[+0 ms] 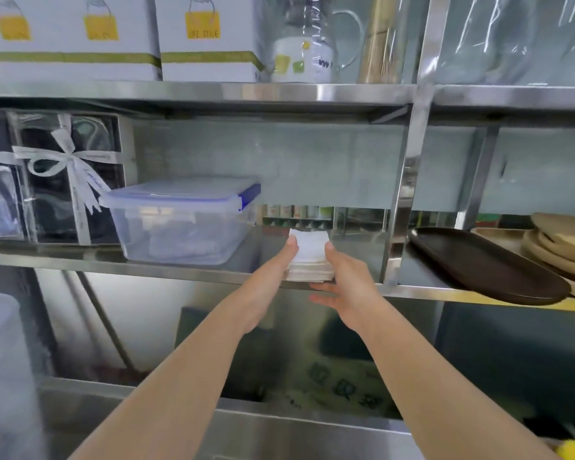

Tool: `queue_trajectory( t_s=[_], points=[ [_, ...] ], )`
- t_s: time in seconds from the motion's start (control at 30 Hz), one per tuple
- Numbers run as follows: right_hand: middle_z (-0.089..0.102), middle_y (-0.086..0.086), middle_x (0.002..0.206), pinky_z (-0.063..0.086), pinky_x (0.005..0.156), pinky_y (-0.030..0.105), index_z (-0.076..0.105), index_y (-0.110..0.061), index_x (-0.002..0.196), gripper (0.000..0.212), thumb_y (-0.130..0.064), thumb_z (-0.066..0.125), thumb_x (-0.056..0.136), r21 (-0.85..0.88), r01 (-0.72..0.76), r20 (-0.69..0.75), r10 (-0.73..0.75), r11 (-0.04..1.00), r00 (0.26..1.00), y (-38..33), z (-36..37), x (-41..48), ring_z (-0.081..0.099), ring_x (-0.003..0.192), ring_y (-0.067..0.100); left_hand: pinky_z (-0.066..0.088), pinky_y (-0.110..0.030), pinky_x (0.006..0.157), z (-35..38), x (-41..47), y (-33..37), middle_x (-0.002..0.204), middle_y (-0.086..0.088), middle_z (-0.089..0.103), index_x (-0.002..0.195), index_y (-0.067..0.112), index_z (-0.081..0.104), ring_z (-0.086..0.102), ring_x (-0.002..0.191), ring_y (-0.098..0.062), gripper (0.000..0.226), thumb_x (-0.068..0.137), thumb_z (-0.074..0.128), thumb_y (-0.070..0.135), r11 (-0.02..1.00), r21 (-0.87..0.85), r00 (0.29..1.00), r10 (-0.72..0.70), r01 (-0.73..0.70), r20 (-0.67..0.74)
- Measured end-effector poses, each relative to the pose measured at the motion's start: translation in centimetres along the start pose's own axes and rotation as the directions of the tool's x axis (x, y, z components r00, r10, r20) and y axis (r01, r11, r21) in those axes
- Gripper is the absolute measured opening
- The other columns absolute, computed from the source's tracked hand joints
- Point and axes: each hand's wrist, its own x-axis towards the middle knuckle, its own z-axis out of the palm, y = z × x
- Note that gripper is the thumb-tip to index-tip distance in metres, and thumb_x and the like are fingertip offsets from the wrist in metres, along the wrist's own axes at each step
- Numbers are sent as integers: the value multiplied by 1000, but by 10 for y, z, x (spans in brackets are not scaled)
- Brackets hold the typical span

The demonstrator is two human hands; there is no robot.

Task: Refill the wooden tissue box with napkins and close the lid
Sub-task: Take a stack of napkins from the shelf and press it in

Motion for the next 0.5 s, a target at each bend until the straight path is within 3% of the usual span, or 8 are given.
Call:
queue_trajectory(
  t_s=[0.17, 0.27, 0.37, 0.5],
  points=[
    [65, 4, 95, 50, 78, 37, 60, -19, 101, 10, -18, 55, 92, -27, 64, -103, -67, 998, 992, 5, 5, -6, 63, 92, 26, 12, -43, 112, -1, -9, 0, 136, 9, 46, 125, 31, 44, 38, 127, -12, 44, 91, 38, 58, 986, -158, 997, -67, 60, -38],
    [63, 6, 96, 50, 73, 31, 60, -14, 110, 22, -6, 57, 89, 30, 51, -142, -46, 998, 989, 4, 3, -13, 61, 91, 26, 10, -50, 114, -11, -17, -2, 144, -9, 41, 138, 17, 35, 35, 133, -27, 57, 93, 36, 53, 887, -435, 968, -227, 158, -110],
    [64, 9, 104, 52, 74, 32, 60, -12, 101, 18, -3, 61, 85, 114, -16, -144, 33, 993, 989, 1, -6, -25, 63, 99, 29, 9, -54, 111, -32, -29, -10, 146, -18, 36, 144, 4, 22, 32, 135, -31, 80, 90, 27, 63, 760, -523, 897, -441, 385, 19],
    [65, 11, 112, 49, 69, 31, 61, -11, 90, 11, -3, 62, 82, 172, -85, 26, 81, 981, 996, -2, -20, -48, 63, 92, 28, 13, -54, 104, -43, -46, -19, 125, -16, 59, 132, -1, 43, 53, 114, -27, 98, 80, 15, 76, 727, -475, 861, -482, 496, 160]
  ],
)
